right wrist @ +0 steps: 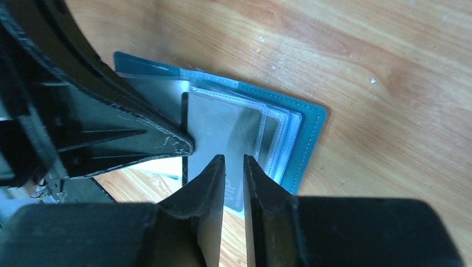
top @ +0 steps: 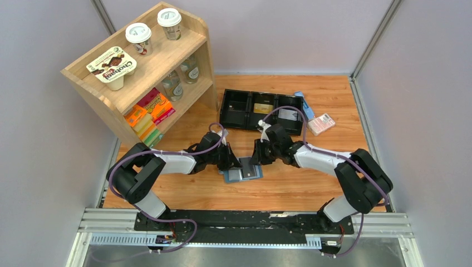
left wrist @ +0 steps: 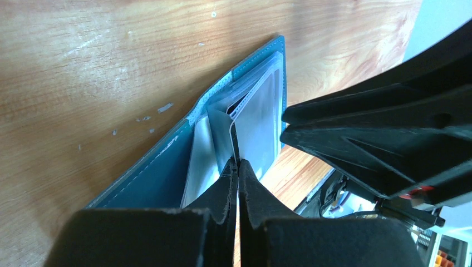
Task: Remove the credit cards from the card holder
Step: Remove the credit card from the card holder.
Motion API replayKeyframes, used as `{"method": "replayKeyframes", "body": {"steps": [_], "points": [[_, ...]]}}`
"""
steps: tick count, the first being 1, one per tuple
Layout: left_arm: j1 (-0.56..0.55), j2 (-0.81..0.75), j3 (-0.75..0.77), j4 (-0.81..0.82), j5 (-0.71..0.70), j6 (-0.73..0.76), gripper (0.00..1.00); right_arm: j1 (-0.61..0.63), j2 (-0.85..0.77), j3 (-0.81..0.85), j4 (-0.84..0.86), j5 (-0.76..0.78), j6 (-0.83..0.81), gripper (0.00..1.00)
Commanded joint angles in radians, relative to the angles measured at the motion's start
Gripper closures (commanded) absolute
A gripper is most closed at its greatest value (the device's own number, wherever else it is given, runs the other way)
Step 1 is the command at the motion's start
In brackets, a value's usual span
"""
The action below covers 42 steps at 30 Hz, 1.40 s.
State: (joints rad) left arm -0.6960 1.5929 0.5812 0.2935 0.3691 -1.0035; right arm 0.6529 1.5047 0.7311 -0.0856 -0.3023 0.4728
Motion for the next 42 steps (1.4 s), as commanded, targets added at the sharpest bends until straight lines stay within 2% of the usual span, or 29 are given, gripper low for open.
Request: {"method": "replayKeyframes", "body": {"steps": [1,6,9,11,17,23,28,37,42], "points": [[0.004,-0.002,0.019,-0.043,-0.006,0.037,1.0,-0.004,0.049,-0.002,0.066,-0.031,-0.01,0.81],[0.004,-0.013,-0.003,-0.05,-0.038,0.008,0.99,-0.004,0.074,-0.071,0.076,-0.005,0.006,0.87],[0.004,-0.027,-0.02,-0.051,-0.061,-0.023,0.92,-0.004,0.075,-0.108,0.11,0.015,0.023,0.89],[0.004,-0.037,-0.037,-0.041,-0.071,-0.043,0.85,-0.004,0.069,-0.133,0.118,0.031,0.035,0.9],[0.004,-0.033,-0.089,0.087,-0.049,-0.124,0.75,-0.004,0.057,-0.163,0.127,0.06,0.066,0.92],[0.001,-0.008,-0.113,0.182,-0.016,-0.179,0.73,-0.004,0.051,-0.171,0.142,0.068,0.098,0.92],[-0.008,-0.013,-0.107,0.196,-0.016,-0.182,0.74,-0.004,0.054,-0.17,0.145,0.066,0.102,0.92],[-0.008,-0.053,-0.135,0.193,-0.038,-0.198,0.99,-0.01,0.057,-0.17,0.139,0.08,0.105,0.92],[-0.008,-0.068,-0.147,0.203,-0.042,-0.199,1.0,-0.022,0.06,-0.176,0.145,0.075,0.11,0.92]]}}
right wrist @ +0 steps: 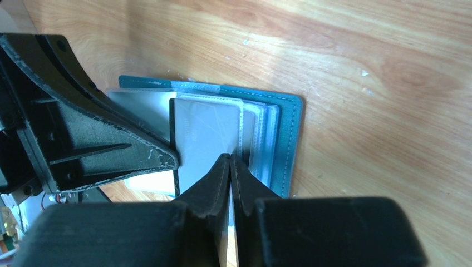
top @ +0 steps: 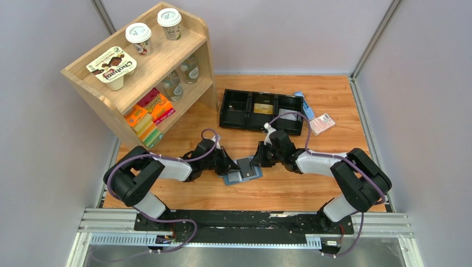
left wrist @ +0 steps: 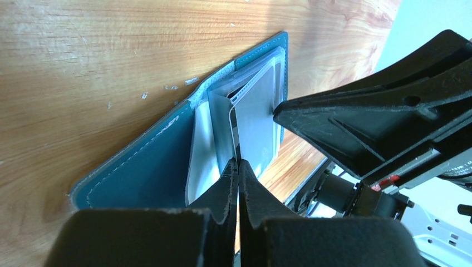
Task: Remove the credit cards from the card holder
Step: Remove the credit card from the card holder.
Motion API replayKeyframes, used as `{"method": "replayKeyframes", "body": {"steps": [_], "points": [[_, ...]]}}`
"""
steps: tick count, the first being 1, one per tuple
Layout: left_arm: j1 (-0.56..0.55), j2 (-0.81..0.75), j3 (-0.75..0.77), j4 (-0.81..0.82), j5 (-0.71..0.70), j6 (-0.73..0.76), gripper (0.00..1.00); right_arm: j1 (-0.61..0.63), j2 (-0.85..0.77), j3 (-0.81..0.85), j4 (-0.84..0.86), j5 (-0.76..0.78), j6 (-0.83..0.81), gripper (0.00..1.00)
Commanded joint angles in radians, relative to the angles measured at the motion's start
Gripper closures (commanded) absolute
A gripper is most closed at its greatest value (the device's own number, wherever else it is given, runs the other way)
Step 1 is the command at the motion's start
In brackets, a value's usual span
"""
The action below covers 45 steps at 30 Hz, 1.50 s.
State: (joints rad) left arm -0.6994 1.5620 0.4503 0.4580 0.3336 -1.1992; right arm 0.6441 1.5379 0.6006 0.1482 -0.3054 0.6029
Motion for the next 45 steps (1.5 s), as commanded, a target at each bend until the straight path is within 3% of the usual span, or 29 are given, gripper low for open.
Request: {"method": "replayKeyframes", "body": {"steps": [1,20,30,45], "points": [[-0.005,-0.039,-0.016,0.038,-0.01,-0.003,1.0,-0.015,0.03,-0.045,-0.087,0.078,-0.018,0.92],[-0.002,-0.097,-0.068,0.008,-0.048,-0.02,1.0,-0.043,0.076,-0.047,-0.085,0.072,-0.021,0.92],[0.0,-0.048,-0.025,-0.028,-0.021,0.029,1.0,-0.043,-0.039,0.04,-0.144,0.026,-0.104,0.88],[-0.002,-0.033,0.019,-0.074,-0.01,0.073,1.0,-0.038,0.001,0.123,-0.067,-0.175,-0.106,0.87]]}}
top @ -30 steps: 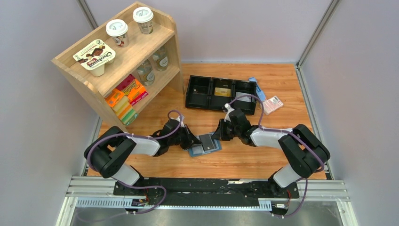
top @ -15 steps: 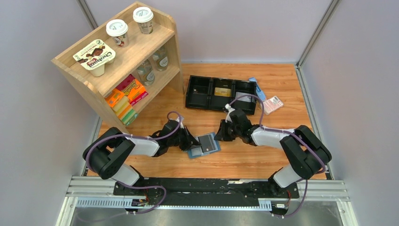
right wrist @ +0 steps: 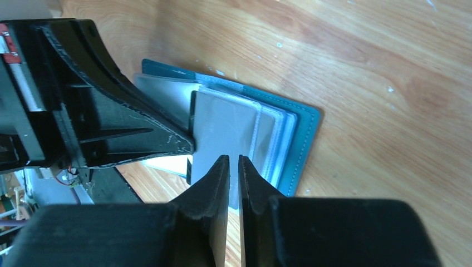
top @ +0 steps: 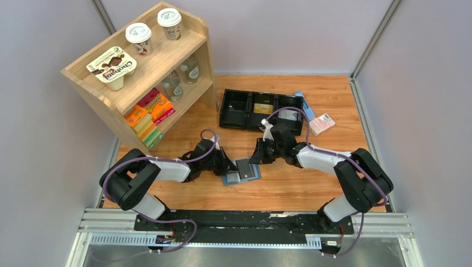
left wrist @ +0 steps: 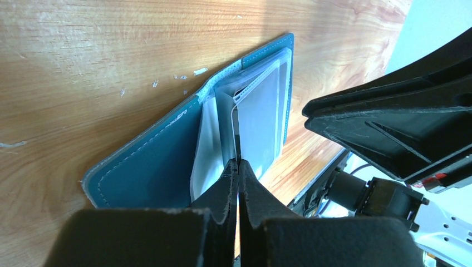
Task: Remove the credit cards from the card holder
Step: Remove the credit card from the card holder.
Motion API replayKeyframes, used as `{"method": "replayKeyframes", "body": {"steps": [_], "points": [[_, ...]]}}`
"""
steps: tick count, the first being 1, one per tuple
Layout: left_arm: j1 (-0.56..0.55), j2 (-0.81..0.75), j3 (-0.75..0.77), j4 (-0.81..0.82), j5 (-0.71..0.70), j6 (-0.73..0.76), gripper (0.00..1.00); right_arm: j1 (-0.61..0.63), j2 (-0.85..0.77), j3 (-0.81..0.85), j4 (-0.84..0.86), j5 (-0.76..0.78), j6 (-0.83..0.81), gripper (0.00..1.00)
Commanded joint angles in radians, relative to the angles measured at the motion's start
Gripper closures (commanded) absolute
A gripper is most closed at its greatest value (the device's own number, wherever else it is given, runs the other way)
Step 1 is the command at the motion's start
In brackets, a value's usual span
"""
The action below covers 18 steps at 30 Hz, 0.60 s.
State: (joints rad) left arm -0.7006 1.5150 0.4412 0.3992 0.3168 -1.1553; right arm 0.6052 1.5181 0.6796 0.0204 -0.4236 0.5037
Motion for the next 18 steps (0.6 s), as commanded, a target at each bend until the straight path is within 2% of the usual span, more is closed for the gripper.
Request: {"method": "replayKeyframes", "body": {"steps": [1,5,18], "points": [[0.0,0.017,0.03,-0.014,0.008,0.029,1.0,0.001,0.033,0.044,0.072,-0.067,-0.004,0.87],[0.0,0.017,0.03,-0.016,0.007,0.029,1.0,0.001,0.073,0.029,0.101,-0.089,0.012,0.87],[0.001,0.002,0.008,-0.019,-0.007,0.014,1.0,-0.007,0.108,-0.087,0.107,0.012,0.013,0.89]]}}
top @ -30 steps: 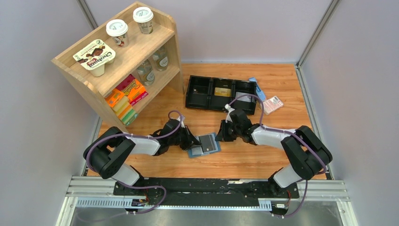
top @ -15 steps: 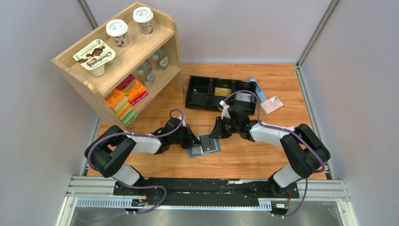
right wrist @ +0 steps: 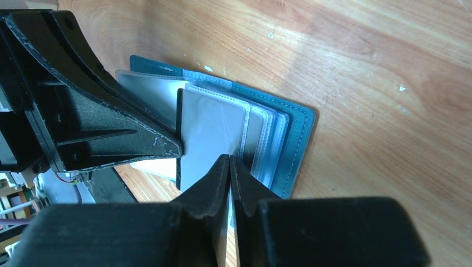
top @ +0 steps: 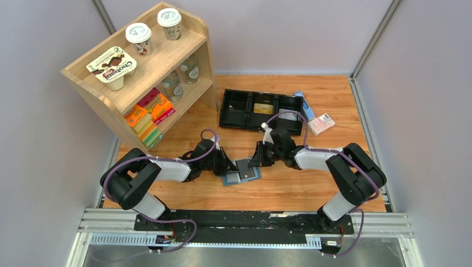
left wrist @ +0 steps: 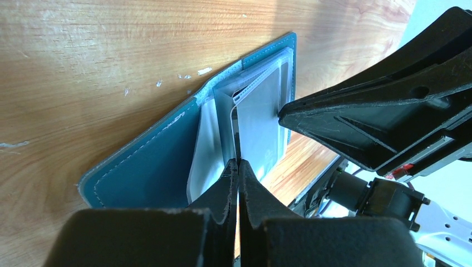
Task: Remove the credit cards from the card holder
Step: Remove the credit card from the card holder.
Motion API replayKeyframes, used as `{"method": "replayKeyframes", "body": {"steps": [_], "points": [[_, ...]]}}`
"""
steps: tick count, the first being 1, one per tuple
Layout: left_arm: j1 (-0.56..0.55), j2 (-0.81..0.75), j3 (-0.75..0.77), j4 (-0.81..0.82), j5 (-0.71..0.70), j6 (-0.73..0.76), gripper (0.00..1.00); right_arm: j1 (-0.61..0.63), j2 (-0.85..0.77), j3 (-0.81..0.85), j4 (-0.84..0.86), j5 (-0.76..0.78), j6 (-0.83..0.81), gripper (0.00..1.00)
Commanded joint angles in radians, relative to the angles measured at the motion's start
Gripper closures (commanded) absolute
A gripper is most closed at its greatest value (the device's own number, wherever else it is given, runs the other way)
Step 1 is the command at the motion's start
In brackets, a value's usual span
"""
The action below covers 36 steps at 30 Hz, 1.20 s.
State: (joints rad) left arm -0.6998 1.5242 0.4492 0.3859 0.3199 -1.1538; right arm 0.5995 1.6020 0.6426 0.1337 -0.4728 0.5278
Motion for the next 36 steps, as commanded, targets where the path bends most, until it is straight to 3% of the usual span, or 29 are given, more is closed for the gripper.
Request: {"method": "replayKeyframes", "body": {"steps": [1,15,23,29,36], "points": [[0.0,-0.009,-0.003,-0.004,-0.013,0.011,1.0,-0.001,0.024,-0.057,-0.005,0.071,-0.008,0.9],[0.014,-0.01,-0.089,0.136,-0.004,-0.053,1.0,-0.004,0.053,-0.075,-0.005,0.092,-0.005,0.91],[0.02,-0.036,-0.109,0.13,-0.022,-0.061,1.0,-0.007,0.067,-0.078,0.0,0.102,0.0,0.91],[0.022,-0.047,-0.107,0.116,-0.022,-0.058,0.91,-0.01,0.075,-0.077,0.003,0.1,0.0,0.91],[0.022,-0.033,-0.09,0.119,-0.013,-0.055,0.72,-0.012,0.079,-0.075,0.012,0.088,0.003,0.91]]}}
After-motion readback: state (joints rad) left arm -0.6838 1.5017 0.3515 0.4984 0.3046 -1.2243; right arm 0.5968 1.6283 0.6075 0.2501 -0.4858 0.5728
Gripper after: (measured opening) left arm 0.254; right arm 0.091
